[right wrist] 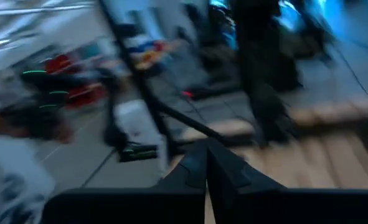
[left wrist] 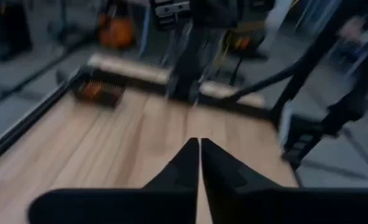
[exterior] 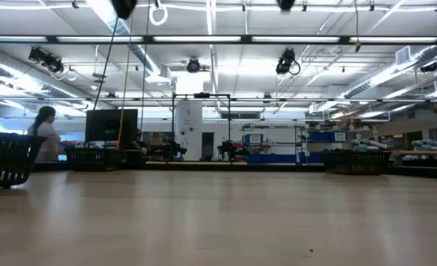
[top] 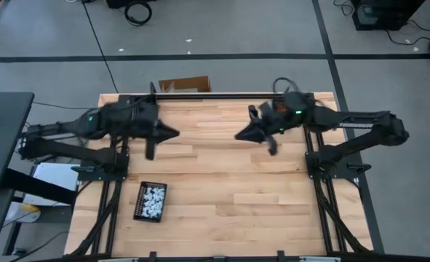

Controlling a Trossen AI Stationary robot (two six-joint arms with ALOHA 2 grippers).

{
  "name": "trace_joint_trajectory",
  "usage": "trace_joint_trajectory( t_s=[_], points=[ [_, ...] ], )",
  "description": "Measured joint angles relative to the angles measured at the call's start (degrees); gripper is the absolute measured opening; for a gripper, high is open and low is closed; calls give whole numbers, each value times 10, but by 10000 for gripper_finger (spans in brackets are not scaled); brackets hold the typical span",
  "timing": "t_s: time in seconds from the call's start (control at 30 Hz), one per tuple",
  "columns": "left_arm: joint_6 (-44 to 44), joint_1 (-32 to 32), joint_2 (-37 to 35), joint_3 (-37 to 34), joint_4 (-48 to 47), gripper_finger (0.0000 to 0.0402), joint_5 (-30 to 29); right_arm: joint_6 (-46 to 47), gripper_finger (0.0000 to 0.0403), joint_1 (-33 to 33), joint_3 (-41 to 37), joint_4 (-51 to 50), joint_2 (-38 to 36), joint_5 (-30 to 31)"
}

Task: Sort Halloween decoration
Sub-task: Return to Home Position

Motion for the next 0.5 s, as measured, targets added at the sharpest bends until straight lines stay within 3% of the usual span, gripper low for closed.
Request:
trace_joint_trajectory(
  t_s=[0.07,0.13,0.27,0.37,0.5],
  points=[
    [-14,-25,-62,-72,62,10,-16,-37,11,21,24,-6,-16,-24],
    [-35,-48,-128,-160,134,6,-29,-54,6,39,29,-13,-52,-8],
    [-31,-74,-223,-300,260,9,-54,-77,5,65,0,-99,-150,130],
    [13,-75,-263,-346,281,9,-72,-78,4,77,-50,-125,-219,213],
    [29,-75,-296,-370,277,9,-70,-10,4,91,-134,-119,-271,246]
  ],
)
